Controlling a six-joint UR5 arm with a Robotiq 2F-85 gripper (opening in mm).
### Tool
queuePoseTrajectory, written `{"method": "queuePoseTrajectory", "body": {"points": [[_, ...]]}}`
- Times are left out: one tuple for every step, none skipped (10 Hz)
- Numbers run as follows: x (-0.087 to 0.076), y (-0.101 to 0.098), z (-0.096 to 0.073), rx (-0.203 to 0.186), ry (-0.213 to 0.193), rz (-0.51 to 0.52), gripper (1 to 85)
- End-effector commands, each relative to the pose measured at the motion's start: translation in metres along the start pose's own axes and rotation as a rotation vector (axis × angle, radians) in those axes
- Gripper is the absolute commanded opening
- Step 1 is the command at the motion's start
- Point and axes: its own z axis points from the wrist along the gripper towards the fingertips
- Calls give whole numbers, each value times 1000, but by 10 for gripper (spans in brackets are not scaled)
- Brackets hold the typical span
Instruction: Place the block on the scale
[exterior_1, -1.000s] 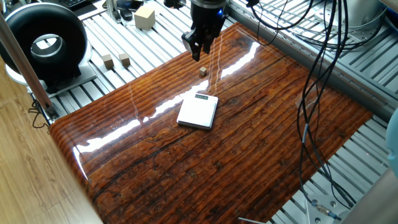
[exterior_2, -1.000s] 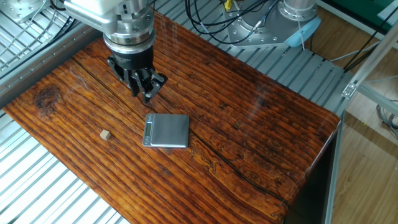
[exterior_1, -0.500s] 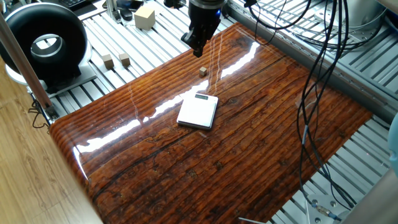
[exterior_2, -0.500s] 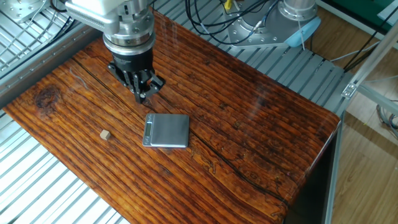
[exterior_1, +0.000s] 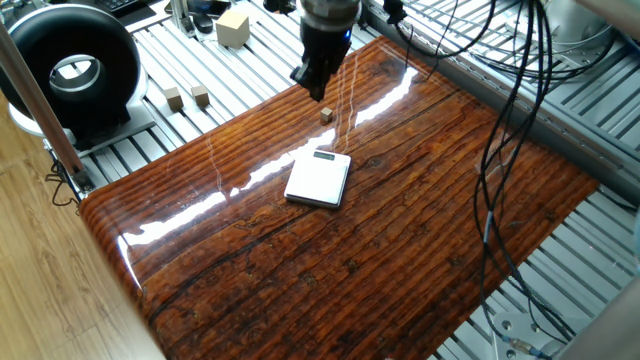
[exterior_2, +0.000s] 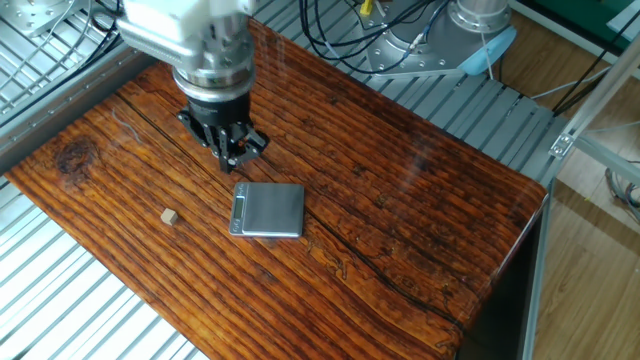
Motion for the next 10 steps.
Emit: {"method": "queuePoseTrajectory", "body": {"points": [[7,15,12,18,5,-7,10],[8,14,12,14,9,-16,10],[11,12,11,20,23,-27,10],[20,15,11,10,58,-34,10],[33,26,10,-33,108,-32,10],[35,24,9,-29,116,-37,10],[37,16,9,4,125,-39,10],[41,12,9,16,138,-49,10],[43,14,8,9,147,-81,13],[41,24,9,-33,135,-131,10]]}}
